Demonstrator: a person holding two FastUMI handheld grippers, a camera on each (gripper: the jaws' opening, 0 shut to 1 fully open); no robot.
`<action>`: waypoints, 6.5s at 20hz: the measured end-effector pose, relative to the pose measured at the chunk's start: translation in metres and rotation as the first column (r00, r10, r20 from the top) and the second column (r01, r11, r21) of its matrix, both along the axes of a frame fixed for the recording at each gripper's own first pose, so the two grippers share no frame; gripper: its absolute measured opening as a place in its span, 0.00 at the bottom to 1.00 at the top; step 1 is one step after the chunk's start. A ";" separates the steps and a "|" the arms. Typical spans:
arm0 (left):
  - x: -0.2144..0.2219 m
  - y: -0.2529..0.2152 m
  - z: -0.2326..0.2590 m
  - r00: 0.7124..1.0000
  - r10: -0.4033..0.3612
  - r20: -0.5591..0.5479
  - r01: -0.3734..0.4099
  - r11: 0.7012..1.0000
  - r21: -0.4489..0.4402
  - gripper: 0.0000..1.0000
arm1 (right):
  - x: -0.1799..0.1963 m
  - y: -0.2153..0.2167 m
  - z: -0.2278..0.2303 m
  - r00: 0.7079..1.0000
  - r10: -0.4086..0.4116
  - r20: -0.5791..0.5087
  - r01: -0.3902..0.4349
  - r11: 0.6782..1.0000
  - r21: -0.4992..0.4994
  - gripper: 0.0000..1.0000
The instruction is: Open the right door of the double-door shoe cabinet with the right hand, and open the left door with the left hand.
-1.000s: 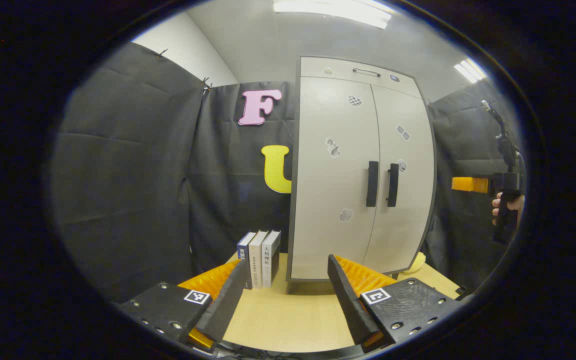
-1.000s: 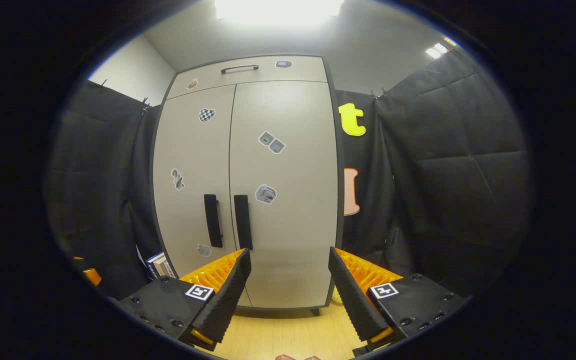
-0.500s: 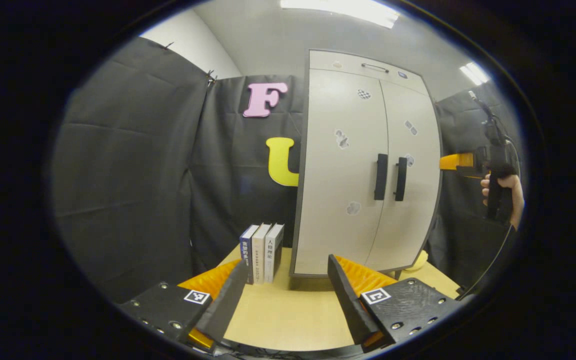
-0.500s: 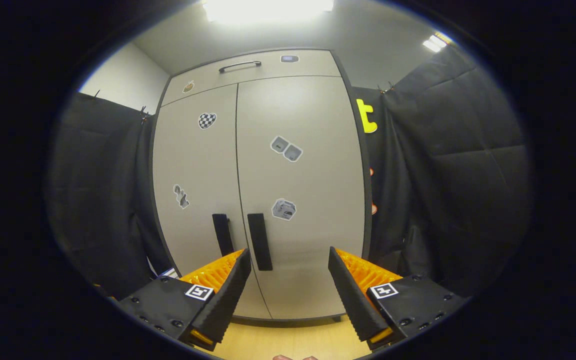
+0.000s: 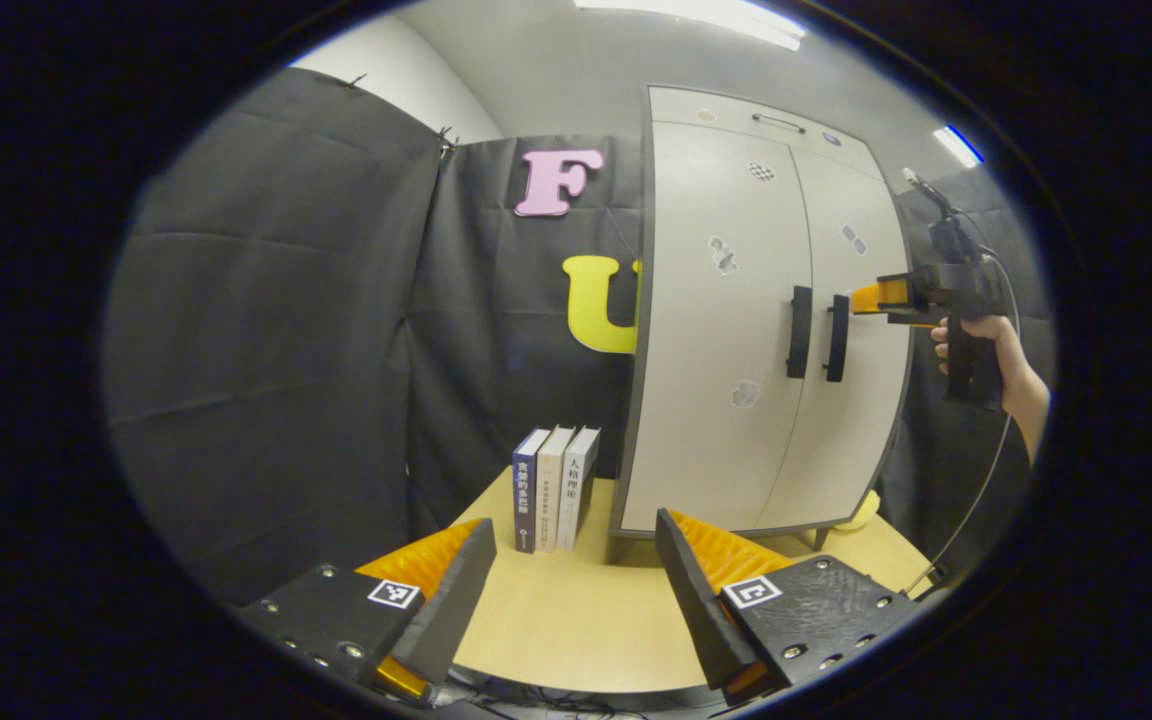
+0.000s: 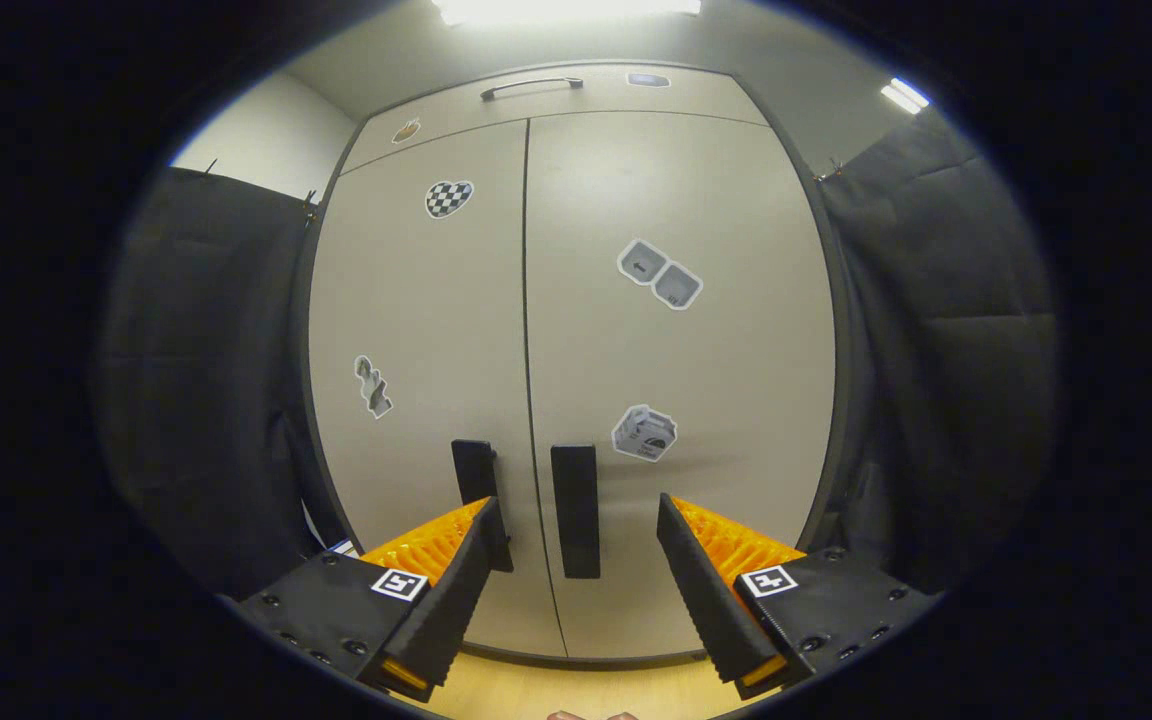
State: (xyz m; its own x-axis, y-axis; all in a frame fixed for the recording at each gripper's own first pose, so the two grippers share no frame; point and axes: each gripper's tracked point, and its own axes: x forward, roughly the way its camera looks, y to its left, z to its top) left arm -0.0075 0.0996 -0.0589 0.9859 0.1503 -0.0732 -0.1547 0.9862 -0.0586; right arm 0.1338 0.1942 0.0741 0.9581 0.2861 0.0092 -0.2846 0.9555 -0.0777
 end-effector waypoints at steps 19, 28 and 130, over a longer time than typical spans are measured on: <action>-0.007 0.040 -0.021 0.996 0.073 -0.044 -0.073 0.997 -0.010 0.93 | 0.083 0.018 -0.041 0.988 -0.095 -0.121 0.092 0.995 -0.029 0.77; -0.023 0.033 -0.031 0.995 0.076 -0.061 -0.076 0.997 -0.006 0.91 | 0.081 0.019 -0.043 0.993 -0.021 -0.119 0.020 1.000 -0.008 0.11; 0.193 -0.245 0.103 0.907 -0.412 0.086 0.395 0.904 0.164 0.94 | -0.066 -0.418 -0.073 0.913 -0.391 -0.115 0.403 0.907 0.121 0.03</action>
State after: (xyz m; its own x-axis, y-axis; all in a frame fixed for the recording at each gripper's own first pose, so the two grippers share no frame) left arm 0.1859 -0.1455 0.0439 0.9644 -0.2617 0.0372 0.2576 0.9620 0.0906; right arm 0.0680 -0.2240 0.0010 0.9910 -0.1161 -0.0670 0.1208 0.9901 0.0714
